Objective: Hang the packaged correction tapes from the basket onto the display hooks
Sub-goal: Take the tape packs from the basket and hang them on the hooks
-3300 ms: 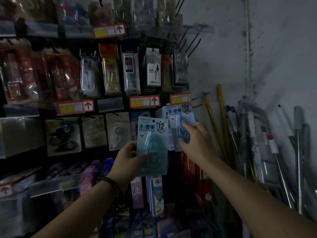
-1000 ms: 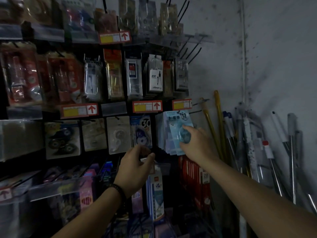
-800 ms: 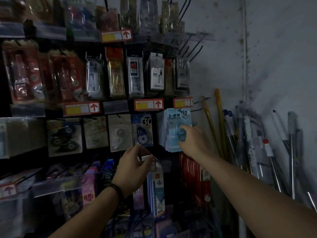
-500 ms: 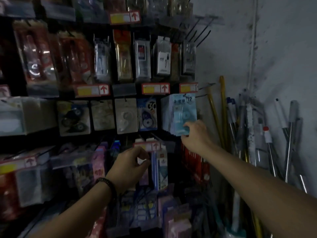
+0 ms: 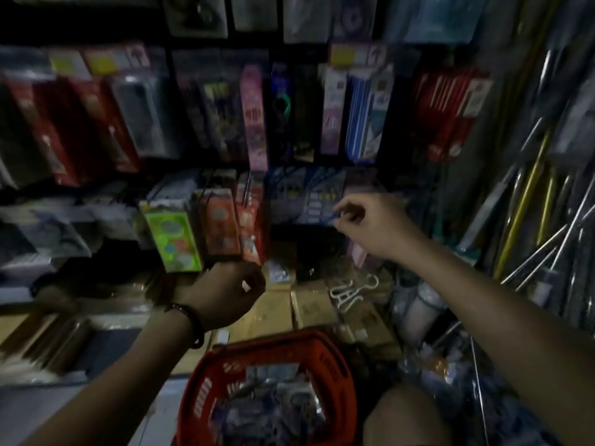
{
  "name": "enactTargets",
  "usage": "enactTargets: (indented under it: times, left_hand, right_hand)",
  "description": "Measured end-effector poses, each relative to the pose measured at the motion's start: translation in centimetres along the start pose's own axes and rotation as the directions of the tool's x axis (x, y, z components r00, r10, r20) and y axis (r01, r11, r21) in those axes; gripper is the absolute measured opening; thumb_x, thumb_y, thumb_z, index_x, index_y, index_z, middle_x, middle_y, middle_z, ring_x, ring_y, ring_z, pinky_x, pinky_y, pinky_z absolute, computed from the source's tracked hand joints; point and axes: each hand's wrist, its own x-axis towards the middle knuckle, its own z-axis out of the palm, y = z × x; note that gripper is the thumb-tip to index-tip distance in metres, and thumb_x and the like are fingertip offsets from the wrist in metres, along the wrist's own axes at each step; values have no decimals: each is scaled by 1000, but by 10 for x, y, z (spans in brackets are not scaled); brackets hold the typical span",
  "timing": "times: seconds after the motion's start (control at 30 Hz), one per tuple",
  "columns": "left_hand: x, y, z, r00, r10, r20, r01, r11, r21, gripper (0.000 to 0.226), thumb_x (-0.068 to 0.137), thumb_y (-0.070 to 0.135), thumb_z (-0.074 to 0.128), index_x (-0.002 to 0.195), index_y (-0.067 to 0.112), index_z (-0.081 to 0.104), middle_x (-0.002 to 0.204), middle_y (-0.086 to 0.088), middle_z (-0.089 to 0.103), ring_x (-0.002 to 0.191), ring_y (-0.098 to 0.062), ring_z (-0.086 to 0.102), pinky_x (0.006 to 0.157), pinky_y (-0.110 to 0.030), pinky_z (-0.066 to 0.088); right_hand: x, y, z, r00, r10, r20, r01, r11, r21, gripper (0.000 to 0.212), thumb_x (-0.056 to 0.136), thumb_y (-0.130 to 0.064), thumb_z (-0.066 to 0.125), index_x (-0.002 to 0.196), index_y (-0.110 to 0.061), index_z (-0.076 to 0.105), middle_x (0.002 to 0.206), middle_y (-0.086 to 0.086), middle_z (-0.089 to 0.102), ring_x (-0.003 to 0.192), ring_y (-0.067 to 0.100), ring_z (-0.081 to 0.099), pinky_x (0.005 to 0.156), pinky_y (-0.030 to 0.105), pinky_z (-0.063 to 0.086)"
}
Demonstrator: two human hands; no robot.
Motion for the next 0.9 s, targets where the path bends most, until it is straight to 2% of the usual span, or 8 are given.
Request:
enactTargets:
  times: [0.1,0.13,0.27,0.37,0.47,0.57,0.73,0.9]
  left_hand:
    - [-42,-28,49,992,-105,77,108,993,-42,7,100,33,67,96,36,71,92,22,68,83,6,62,71,-15,50]
    - [-54,-36,64,986,-136,99,142,988,-54,6,100,32,67,98,36,71,94,22,68,85,4,63,72,-14,50]
    - [-91,-66,121,953,-240,184,256,964,-70,10,99,29,65,103,24,73,100,7,75,90,-14,70,78,-36,60]
    - [-109,-87,163,926,-285,247,312,947,-80,10,98,33,64,97,27,71,99,5,75,94,-19,71,76,-34,55]
    - [-118,-100,200,894,-331,303,374,923,-96,16,99,30,61,107,23,74,104,2,77,98,-19,72,78,-31,53]
    - [-118,-108,232,865,-350,358,426,891,-159,28,95,31,57,119,25,70,108,5,76,99,-18,72,85,-35,58]
    - [-112,-116,279,779,-390,491,500,859,-110,18,94,35,61,108,28,69,114,0,75,106,-25,71,89,-43,59]
    - [-102,-128,300,740,-386,551,514,853,-92,17,99,35,59,113,31,68,117,3,75,104,-21,72,89,-42,62]
  right_hand:
    - [-41,21,75,992,50,120,-58,996,60,12,91,-27,77,103,-28,74,87,-10,72,75,1,67,67,16,47]
    - [-54,29,98,987,68,144,-79,994,77,13,89,-23,78,100,-29,75,85,-9,73,74,0,67,67,15,47]
    - [-104,60,183,954,176,244,-210,970,120,11,87,-21,76,94,-30,74,82,-10,73,74,-3,67,69,19,52]
    - [-134,80,236,893,287,347,-340,935,101,12,91,-26,77,102,-28,76,90,-12,73,83,-1,68,74,19,54]
    - [-153,104,287,821,374,431,-431,901,39,8,93,-29,77,100,-27,75,93,-14,72,89,1,68,73,19,52]
    - [-163,128,332,764,476,435,-517,856,-29,4,93,-29,77,94,-26,75,94,-13,71,93,7,70,78,27,57]
    - [-181,175,391,628,671,393,-663,726,-180,7,88,-25,78,92,-20,76,95,-1,77,93,21,73,80,33,59]
    - [-188,198,437,538,742,400,-708,655,-263,18,88,-13,71,105,-9,72,108,14,76,106,32,71,81,28,50]
